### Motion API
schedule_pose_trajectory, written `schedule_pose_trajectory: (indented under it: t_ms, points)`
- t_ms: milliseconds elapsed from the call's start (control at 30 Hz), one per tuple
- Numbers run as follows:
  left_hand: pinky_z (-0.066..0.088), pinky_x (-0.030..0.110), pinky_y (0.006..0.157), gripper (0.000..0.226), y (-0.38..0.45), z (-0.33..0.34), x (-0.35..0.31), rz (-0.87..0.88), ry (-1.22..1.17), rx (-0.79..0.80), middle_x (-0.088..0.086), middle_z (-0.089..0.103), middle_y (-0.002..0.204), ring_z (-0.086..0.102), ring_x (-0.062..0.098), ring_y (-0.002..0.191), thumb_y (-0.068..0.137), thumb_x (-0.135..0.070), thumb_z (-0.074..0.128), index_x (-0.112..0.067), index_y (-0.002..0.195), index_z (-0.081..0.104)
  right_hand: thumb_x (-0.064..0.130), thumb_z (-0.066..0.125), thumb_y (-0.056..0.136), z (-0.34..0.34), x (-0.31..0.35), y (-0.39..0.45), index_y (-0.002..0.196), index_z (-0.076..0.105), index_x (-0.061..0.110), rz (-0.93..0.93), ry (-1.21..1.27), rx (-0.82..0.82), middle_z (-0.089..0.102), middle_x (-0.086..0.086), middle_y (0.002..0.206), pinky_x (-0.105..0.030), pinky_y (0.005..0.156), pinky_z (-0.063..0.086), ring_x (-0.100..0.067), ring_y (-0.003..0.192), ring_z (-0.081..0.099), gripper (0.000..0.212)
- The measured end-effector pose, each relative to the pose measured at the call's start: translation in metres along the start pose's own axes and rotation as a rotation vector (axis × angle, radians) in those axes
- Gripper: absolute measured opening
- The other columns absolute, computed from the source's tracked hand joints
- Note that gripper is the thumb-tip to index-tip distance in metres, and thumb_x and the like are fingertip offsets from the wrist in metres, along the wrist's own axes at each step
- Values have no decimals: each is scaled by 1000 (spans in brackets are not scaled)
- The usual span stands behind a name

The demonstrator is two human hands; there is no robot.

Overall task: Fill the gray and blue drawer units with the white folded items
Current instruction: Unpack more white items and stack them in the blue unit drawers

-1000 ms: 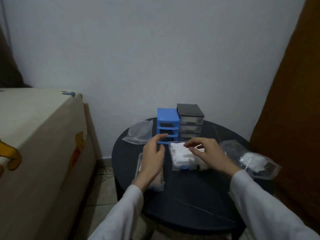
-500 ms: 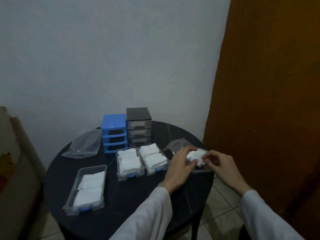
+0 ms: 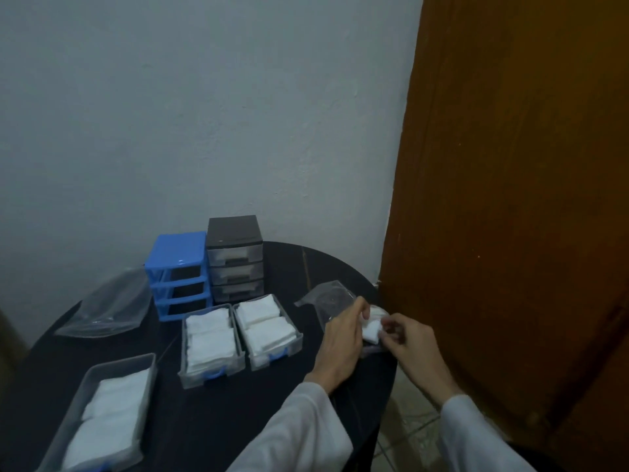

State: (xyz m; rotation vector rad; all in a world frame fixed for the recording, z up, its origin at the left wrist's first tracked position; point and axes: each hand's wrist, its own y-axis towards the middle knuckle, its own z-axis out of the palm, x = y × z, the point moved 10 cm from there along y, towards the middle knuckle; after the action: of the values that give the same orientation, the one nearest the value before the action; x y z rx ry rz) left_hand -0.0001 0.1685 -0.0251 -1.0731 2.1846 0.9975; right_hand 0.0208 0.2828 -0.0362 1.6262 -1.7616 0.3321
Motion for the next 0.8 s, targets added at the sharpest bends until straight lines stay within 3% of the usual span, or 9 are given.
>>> schedule_pose_trajectory:
  t_ms: [67, 100, 200, 300, 367, 433, 533, 700, 800]
  points:
    - [41, 17, 97, 50, 0, 0, 5, -5, -45, -24, 7, 56, 124, 52, 8, 111, 86, -42, 40, -9, 120, 53, 25, 63, 86, 1, -3, 1, 114, 60, 12, 41, 23, -46, 64, -4, 110, -12, 71, 47, -7, 90, 58, 31]
    - [42, 21, 100, 43, 1, 0, 7, -12, -70, -31, 7, 57, 125, 52, 8, 113, 88, -37, 43, -10, 119, 56, 27, 65, 85, 1, -4, 2, 112, 60, 11, 60, 29, -76, 65, -5, 107, -14, 73, 47, -8, 89, 58, 31]
    - [38, 15, 102, 31, 3, -1, 8, 17, -65, -70, 3, 57, 129, 48, -1, 116, 94, -8, 45, -14, 121, 60, 22, 70, 81, -1, -4, 4, 105, 62, 10, 102, 33, -175, 67, -4, 98, -10, 63, 42, -7, 80, 57, 28]
    - [34, 14, 105, 39, 4, 0, 8, 30, -37, -73, 0, 54, 134, 46, 1, 121, 93, -4, 46, -15, 129, 55, 14, 73, 77, -4, -4, 5, 101, 62, 12, 116, 58, -233, 66, -3, 94, -13, 65, 46, -9, 81, 60, 26]
    - [36, 22, 108, 41, 5, 2, 14, 4, -75, -73, 1, 52, 135, 46, 5, 124, 92, -4, 48, -16, 131, 52, 10, 74, 76, -4, -3, 4, 97, 62, 14, 81, 80, -241, 64, 0, 89, -19, 70, 51, -12, 82, 62, 25]
    - [38, 29, 108, 42, 6, 3, 20, -18, -111, -75, 1, 52, 136, 46, 6, 125, 92, -6, 49, -18, 132, 52, 8, 74, 75, -5, -3, 2, 97, 63, 14, 44, 110, -242, 60, 4, 87, -13, 67, 48, -11, 82, 61, 25]
    - [37, 28, 109, 42, 6, 2, 21, -27, -116, -87, -1, 52, 136, 45, 5, 125, 91, -6, 50, -19, 131, 52, 8, 74, 76, -9, -6, -3, 99, 66, 13, 6, 138, -219, 64, 3, 90, -9, 66, 46, -8, 82, 61, 25]
    - [39, 21, 104, 45, 5, 0, 17, -18, -133, -82, -3, 53, 133, 48, 4, 119, 88, -5, 53, -19, 130, 53, 3, 70, 78, -17, 1, -9, 86, 62, 18, -98, 200, -173, 62, 6, 89, -6, 69, 48, -4, 83, 61, 18]
    - [42, 27, 104, 46, 4, 4, 19, -25, -156, -60, -3, 53, 133, 49, 5, 119, 87, -9, 57, -22, 131, 52, 10, 76, 74, -17, -1, -7, 90, 56, 13, -32, 273, -164, 60, 8, 87, -6, 62, 47, 0, 80, 59, 25]
